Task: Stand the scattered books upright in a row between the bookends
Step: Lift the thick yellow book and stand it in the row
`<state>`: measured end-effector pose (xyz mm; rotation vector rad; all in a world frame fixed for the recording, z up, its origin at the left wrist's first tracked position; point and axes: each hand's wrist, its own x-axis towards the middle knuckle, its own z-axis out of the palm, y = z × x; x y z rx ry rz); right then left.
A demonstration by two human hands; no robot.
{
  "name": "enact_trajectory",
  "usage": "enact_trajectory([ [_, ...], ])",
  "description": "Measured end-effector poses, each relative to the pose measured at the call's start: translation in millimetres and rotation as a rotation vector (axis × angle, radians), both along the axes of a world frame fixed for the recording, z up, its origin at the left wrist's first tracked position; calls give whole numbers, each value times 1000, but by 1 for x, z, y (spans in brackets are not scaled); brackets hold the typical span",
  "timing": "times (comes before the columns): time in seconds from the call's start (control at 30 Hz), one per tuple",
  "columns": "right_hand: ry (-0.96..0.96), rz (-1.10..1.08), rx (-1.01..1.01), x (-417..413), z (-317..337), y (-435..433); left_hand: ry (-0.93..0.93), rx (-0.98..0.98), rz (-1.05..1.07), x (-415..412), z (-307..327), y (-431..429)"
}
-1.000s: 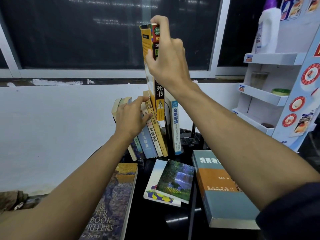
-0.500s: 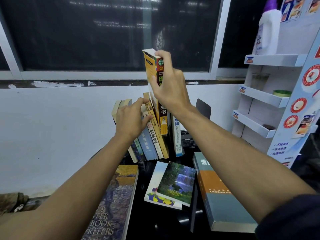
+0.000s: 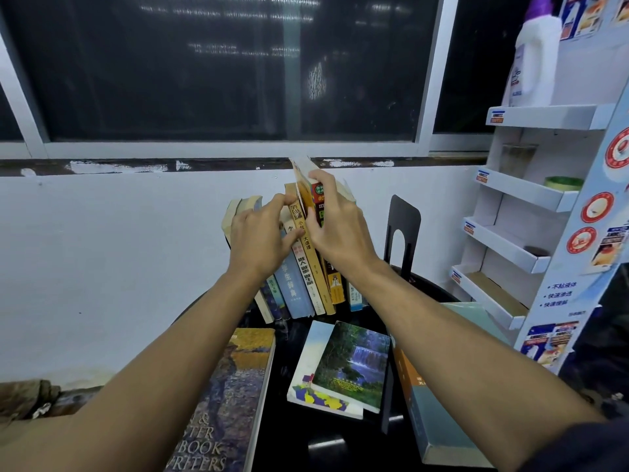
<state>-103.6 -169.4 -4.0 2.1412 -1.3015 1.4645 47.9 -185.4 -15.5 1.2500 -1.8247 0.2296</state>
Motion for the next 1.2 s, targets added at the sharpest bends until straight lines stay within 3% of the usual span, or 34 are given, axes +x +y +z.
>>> enact_trajectory([
  [0.5,-27,32,144,-15,-17,-2,23,42,-3,-2,0,-3],
  [0.8,271,196,314,-46,3,12,41,93,-18,-2,1,-6],
  [0.93,415,57,265,-54,15,12,37,89,-12,-3,1,-5],
  [1.2,444,-112,183,-53,19,4,25,87,-10,-5,4,-5],
])
